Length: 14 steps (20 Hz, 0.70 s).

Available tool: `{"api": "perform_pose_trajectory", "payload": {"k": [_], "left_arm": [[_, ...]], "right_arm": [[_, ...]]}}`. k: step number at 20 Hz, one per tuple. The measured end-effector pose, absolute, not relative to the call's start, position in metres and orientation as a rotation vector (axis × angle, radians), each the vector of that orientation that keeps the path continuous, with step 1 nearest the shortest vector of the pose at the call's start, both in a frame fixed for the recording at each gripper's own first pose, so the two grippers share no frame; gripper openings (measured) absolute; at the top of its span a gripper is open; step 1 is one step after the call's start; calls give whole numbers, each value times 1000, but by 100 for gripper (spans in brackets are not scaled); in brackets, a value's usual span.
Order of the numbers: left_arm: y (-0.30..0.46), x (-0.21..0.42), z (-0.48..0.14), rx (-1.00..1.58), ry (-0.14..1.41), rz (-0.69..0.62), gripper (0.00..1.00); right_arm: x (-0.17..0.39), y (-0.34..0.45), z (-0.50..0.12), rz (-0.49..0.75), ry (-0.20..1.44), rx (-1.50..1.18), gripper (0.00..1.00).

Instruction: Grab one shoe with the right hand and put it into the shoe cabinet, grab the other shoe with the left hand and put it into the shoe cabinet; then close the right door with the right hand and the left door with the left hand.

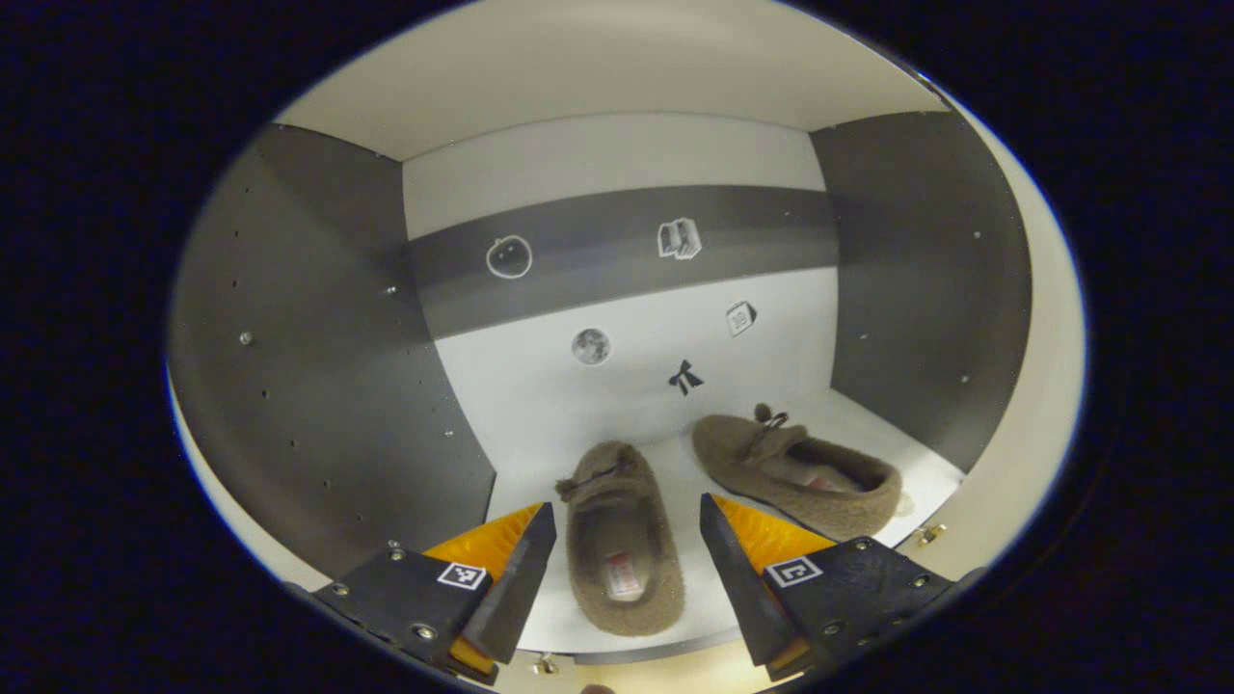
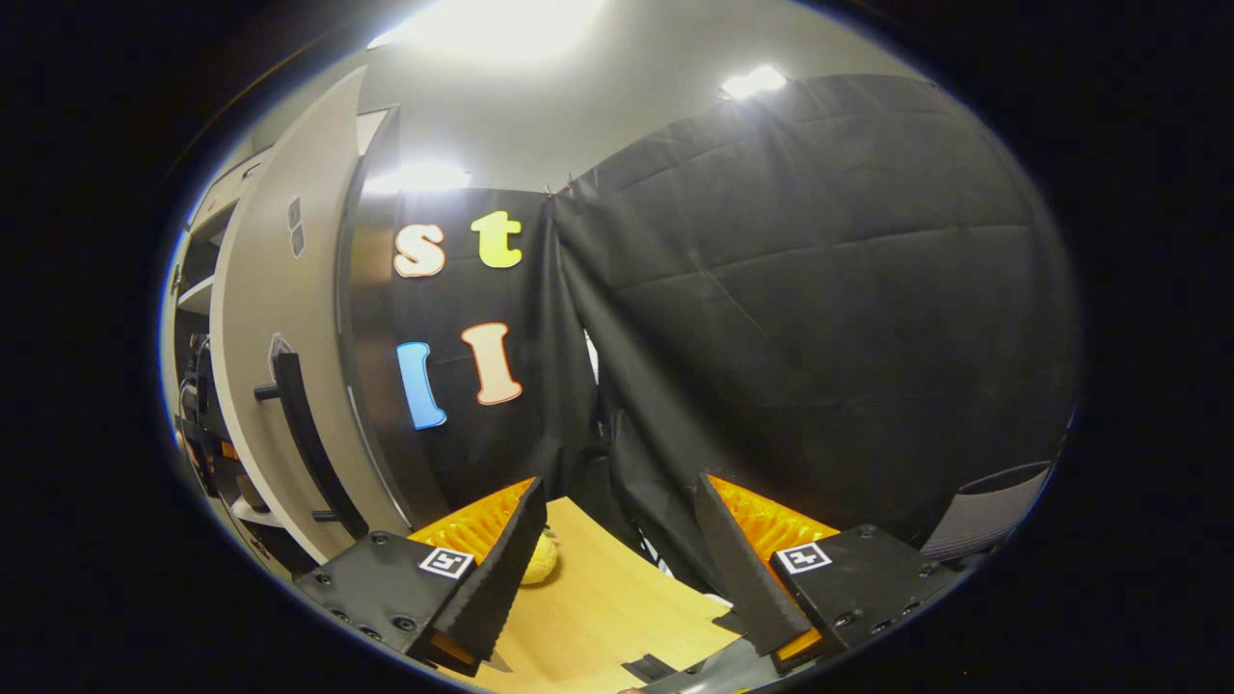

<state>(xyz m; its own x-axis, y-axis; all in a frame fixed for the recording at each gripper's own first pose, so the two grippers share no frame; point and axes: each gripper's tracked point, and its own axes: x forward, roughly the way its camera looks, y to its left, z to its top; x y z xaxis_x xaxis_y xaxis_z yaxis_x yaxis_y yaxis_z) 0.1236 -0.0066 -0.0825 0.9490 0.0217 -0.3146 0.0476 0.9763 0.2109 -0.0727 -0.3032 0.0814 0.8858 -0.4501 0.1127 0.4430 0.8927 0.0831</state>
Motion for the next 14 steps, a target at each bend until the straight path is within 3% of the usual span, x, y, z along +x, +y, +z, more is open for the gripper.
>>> {"api": "perform_pose_trajectory", "payload": {"k": [7,9,10,14], "left_arm": [[-5,81,-76,135,273,28,88],[-4,64,-66,124,227,42,88],[-4,57,-62,117,213,49,96],[-7,17,-48,93,145,66,96]], "right_arm": [[-39,-284,85,-352,-120,52,92],[-31,-282,88,-318,-119,59,98],[-26,-282,89,-308,-116,56,98],[-13,-275,107,-249,-135,53,98]]}}
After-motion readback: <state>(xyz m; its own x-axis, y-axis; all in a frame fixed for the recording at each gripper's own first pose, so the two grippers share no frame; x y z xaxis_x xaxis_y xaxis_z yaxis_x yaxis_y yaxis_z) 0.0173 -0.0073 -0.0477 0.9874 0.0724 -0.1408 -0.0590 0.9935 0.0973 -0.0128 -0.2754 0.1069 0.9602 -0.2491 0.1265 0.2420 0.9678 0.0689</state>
